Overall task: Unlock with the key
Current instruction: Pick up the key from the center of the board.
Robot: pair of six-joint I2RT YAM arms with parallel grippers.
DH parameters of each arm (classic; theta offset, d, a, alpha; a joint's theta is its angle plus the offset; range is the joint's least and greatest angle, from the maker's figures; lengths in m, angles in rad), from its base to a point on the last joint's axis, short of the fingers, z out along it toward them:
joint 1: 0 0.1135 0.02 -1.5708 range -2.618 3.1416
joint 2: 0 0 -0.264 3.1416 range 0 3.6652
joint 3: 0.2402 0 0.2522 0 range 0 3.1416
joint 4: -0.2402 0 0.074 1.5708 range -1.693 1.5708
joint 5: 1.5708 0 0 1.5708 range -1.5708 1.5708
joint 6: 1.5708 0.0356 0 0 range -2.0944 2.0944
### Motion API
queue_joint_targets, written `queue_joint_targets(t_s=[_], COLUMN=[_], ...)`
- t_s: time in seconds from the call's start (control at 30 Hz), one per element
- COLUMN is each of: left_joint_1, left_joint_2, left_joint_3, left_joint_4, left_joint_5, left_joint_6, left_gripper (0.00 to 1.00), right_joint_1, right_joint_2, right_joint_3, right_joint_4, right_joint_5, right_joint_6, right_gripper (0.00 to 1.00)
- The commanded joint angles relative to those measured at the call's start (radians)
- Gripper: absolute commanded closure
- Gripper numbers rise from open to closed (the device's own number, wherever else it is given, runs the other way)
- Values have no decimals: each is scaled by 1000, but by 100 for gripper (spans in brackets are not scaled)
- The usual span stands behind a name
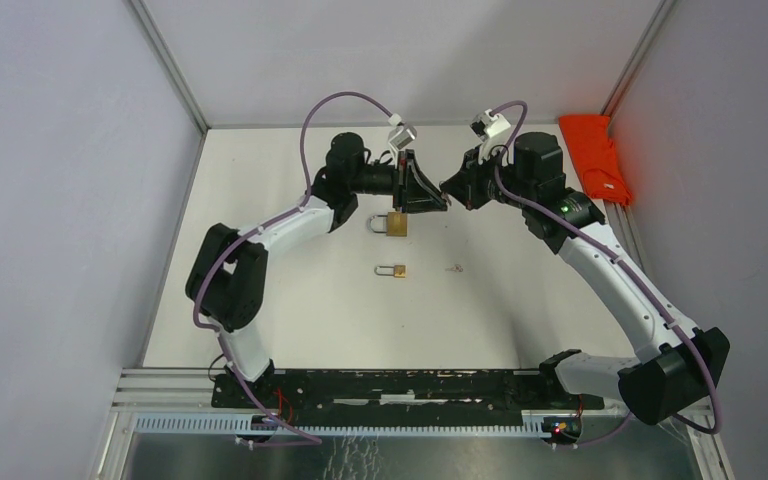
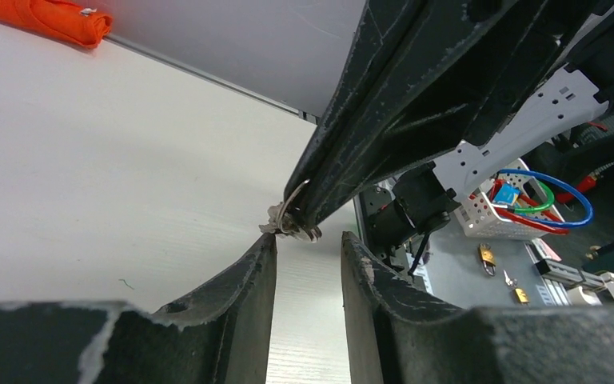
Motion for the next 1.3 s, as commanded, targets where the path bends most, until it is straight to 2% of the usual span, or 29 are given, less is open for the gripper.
queue_joint_targets(t_s=[0.0, 0.27, 0.53, 0.77, 0.93, 1.27], left_joint_1=[-3, -3, -3, -3, -3, -4], left_joint_2=[19, 11, 0, -17, -29, -69], left_joint_3=[49, 112, 102, 69, 85, 77], left_joint_4=[43, -137, -159, -175, -274, -331], left_joint_5=[-4, -70, -53, -60, -73, -105], left_joint_6=[32, 184, 183, 195, 252, 296], left_gripper=[58, 56, 60, 68, 79, 84], right_joint_1=[5, 5, 5, 5, 5, 5], right_joint_2=[-16, -36, -36, -30, -40, -39], right_joint_3=[45, 40, 39, 42, 26, -7], right_joint_4=[39, 37, 56, 41, 29, 24], right_joint_5=[-25, -33, 12, 50, 106, 127], right_joint_6=[14, 25, 40, 23, 6, -2], right_gripper=[100, 100, 100, 100, 100, 100])
